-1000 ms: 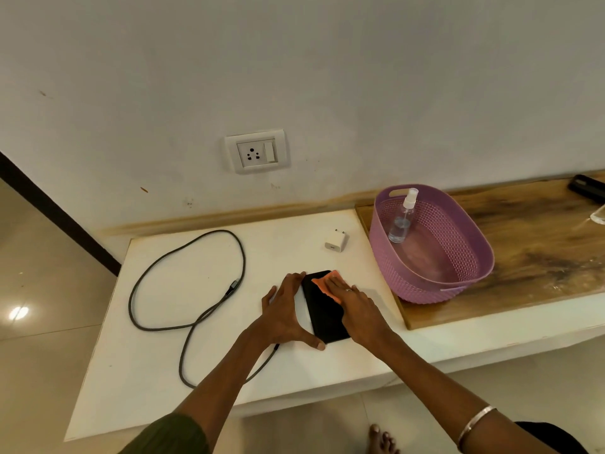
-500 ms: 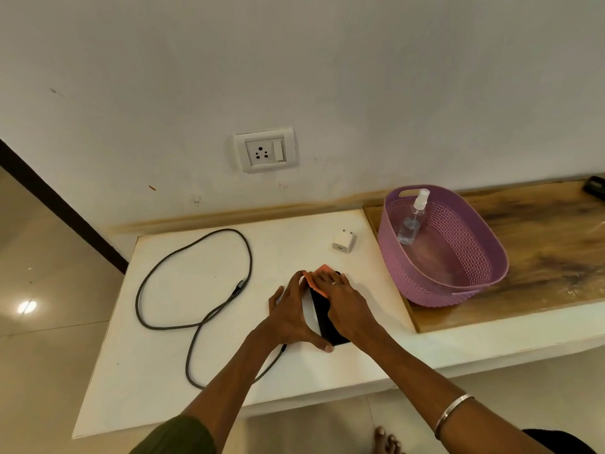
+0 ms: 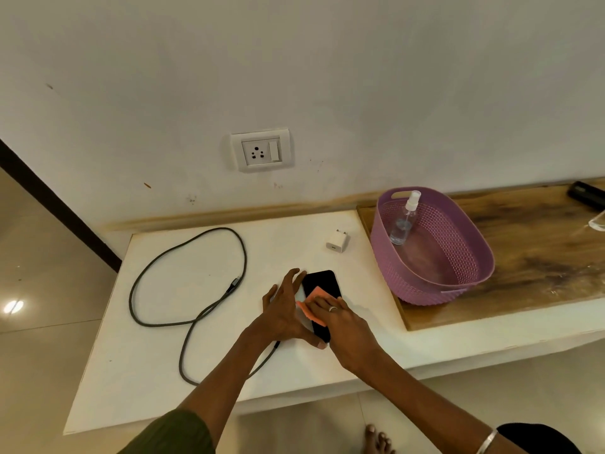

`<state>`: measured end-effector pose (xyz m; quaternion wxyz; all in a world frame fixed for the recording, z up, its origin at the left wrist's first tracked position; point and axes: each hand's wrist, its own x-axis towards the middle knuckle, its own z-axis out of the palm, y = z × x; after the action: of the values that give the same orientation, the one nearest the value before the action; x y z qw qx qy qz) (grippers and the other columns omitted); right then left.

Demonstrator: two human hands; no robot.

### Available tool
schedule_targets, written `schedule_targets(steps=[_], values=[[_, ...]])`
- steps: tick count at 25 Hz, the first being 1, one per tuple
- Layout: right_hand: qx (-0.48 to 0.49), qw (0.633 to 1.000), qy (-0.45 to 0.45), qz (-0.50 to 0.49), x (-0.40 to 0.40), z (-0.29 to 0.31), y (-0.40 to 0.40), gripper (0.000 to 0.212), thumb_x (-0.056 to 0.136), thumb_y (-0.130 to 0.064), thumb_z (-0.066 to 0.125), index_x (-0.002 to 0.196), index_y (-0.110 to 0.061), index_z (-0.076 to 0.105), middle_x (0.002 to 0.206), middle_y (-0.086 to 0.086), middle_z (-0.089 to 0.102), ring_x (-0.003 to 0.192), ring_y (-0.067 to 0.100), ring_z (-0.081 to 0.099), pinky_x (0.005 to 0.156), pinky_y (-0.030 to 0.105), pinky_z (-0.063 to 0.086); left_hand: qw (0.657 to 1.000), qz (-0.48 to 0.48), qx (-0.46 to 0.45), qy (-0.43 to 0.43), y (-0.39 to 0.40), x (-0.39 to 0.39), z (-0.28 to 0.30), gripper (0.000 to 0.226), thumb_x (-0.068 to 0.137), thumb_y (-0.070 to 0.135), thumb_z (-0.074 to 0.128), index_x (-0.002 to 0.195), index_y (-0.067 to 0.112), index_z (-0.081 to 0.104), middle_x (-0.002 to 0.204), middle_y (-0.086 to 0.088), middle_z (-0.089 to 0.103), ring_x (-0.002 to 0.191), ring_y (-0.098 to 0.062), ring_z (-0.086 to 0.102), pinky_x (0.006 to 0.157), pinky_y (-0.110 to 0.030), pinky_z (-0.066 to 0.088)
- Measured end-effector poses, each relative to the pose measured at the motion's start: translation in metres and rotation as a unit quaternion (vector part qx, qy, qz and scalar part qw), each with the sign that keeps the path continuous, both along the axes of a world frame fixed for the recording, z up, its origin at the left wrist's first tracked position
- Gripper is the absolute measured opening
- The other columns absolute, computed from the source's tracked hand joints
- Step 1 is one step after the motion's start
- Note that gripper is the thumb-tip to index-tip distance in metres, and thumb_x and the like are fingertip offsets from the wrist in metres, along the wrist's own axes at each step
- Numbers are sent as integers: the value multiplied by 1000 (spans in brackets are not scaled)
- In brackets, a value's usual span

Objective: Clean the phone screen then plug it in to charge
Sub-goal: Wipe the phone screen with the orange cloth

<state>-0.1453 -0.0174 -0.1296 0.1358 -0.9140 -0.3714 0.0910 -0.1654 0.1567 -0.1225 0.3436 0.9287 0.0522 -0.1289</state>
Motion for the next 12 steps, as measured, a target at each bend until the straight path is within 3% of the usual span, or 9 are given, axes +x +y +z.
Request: schedule_targets(steps=[4, 12], values=[[11, 998, 54, -26, -20, 1, -14, 65, 88, -8, 62, 144, -27, 37, 150, -2, 42, 138, 24, 39, 109, 32, 36, 1000, -4, 4, -3, 0, -1, 0, 151, 36, 64, 89, 151, 37, -5, 158, 17, -6, 150, -14, 5, 122, -36, -3], [39, 993, 79, -76, -41, 12, -29, 53, 91, -6, 59, 133, -35, 46, 128, -4, 62, 115, 23, 61, 99, 30, 48, 1000, -11, 25, 0, -1, -1, -1, 155, 32, 73, 83, 151, 37, -9, 160, 16, -5, 150, -12, 3, 123, -38, -1]])
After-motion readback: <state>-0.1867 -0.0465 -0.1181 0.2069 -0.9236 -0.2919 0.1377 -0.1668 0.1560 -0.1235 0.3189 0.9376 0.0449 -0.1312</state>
